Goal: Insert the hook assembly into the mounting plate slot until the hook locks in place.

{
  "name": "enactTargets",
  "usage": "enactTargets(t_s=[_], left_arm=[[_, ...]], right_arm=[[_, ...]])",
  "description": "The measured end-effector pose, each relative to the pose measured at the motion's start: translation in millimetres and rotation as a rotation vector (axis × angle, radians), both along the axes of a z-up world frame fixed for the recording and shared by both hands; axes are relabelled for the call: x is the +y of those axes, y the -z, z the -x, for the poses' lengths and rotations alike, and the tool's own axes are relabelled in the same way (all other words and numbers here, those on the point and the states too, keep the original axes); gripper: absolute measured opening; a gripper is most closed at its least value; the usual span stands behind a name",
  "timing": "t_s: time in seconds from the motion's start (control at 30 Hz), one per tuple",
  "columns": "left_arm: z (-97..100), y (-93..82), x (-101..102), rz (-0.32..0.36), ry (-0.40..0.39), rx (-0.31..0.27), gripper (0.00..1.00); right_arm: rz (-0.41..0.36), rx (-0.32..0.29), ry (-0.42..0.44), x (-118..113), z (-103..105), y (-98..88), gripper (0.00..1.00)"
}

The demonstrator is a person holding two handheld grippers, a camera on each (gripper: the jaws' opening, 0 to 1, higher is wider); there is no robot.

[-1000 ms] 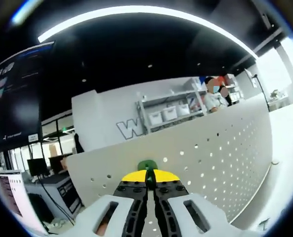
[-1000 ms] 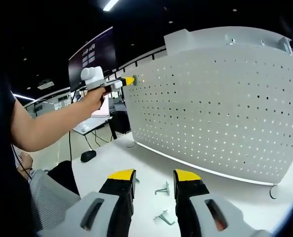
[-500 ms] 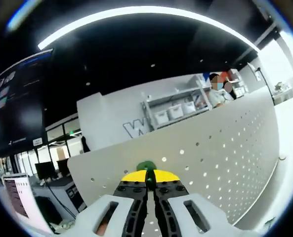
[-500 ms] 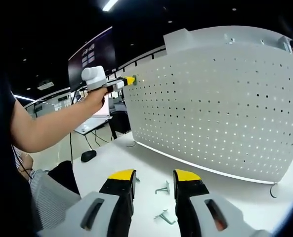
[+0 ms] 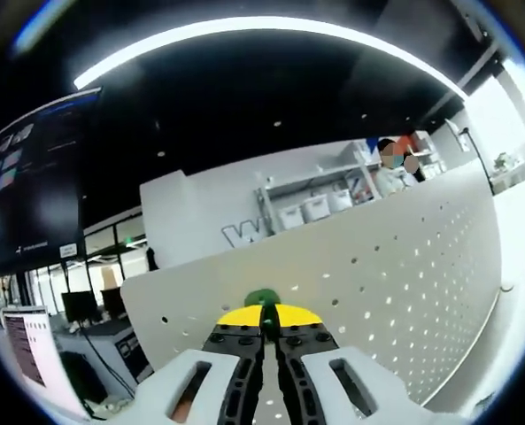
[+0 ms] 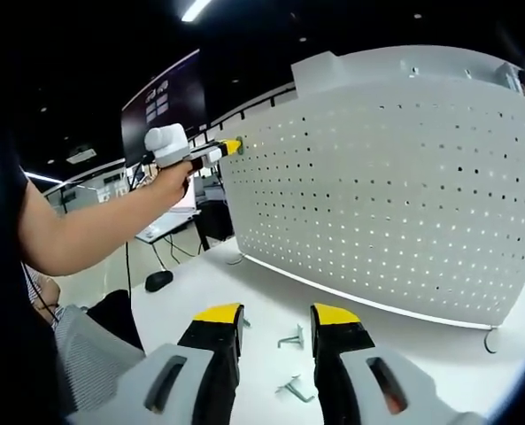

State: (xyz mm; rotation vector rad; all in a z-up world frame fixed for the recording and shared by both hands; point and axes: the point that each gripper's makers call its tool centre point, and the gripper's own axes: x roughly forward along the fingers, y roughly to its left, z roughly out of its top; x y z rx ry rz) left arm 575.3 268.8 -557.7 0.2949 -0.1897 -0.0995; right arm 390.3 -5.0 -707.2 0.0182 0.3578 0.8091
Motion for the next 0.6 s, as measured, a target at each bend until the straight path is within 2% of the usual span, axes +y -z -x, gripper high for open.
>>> enactTargets(t_s=[0.23, 0.6], left_arm=[[5.7, 0.1, 1.9, 0.016, -0.003, 0.016, 0.06], [26.0, -1.7, 4.5, 0.014, -0.012, 0.01, 0.1]], right_arm=[[0.0, 0.0, 0.007, -4.5, 1.3, 0.0, 0.29], [0.0, 0.0, 0.014, -8.3, 4.3, 1.9, 0.29]])
